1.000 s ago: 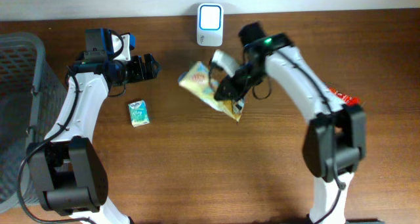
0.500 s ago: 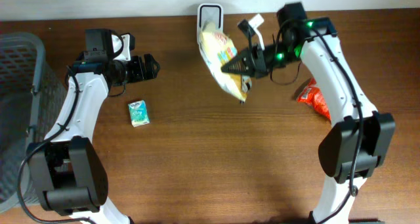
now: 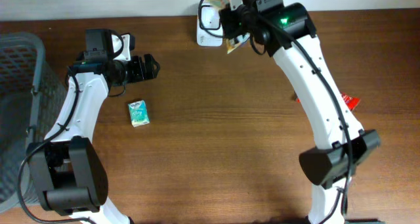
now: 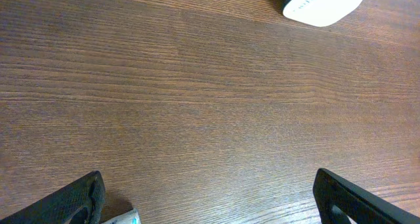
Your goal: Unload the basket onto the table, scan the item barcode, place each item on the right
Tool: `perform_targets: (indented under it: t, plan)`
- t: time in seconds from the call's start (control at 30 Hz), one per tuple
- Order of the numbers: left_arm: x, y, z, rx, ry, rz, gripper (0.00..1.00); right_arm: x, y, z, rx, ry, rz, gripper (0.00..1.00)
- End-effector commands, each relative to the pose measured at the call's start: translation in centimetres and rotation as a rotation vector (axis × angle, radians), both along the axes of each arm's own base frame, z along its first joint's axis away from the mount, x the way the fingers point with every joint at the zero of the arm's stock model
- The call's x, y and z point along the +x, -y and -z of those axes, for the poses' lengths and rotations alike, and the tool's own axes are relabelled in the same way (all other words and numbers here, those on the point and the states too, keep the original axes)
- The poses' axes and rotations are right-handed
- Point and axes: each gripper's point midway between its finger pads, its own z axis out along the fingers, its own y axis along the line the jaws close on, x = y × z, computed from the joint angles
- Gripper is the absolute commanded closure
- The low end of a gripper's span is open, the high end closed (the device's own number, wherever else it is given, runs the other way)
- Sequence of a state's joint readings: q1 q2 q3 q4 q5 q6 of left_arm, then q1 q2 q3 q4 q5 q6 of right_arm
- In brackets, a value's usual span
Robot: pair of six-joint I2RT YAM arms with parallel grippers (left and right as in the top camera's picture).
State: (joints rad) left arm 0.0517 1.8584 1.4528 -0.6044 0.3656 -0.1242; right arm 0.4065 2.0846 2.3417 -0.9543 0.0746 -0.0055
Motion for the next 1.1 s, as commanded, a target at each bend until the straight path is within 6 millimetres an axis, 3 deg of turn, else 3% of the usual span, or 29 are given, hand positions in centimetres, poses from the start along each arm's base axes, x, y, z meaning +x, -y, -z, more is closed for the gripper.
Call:
perform_targets:
  t: [0.0, 0.17, 0.33, 0.87, 1.07]
  plan:
    - [0.1, -0.1, 0.2, 0.002, 0.001, 0.006, 0.01, 4.1, 2.0, 4.4, -0.139, 0.025, 0.151, 0.96]
    - [0.1, -0.1, 0.2, 0.002, 0.001, 0.006, 0.01, 7.2, 0.6, 10.4, -0.158, 0.003, 0.140, 0.96]
    - [0.1, -0.1, 0.2, 0.002, 0.001, 0.006, 0.01, 7.1, -0.7, 15.4, -0.194, -0.075, 0.111, 0.96]
    - [0.1, -0.1, 0.2, 0.002, 0.001, 0.006, 0.01, 7.5, -0.4, 20.3, -0.226, -0.142, 0.115, 0.96]
    - [0.1, -0.1, 0.2, 0.002, 0.001, 0.006, 0.01, 8.2, 0.0, 20.0, -0.224, -0.116, 0.135, 0.96]
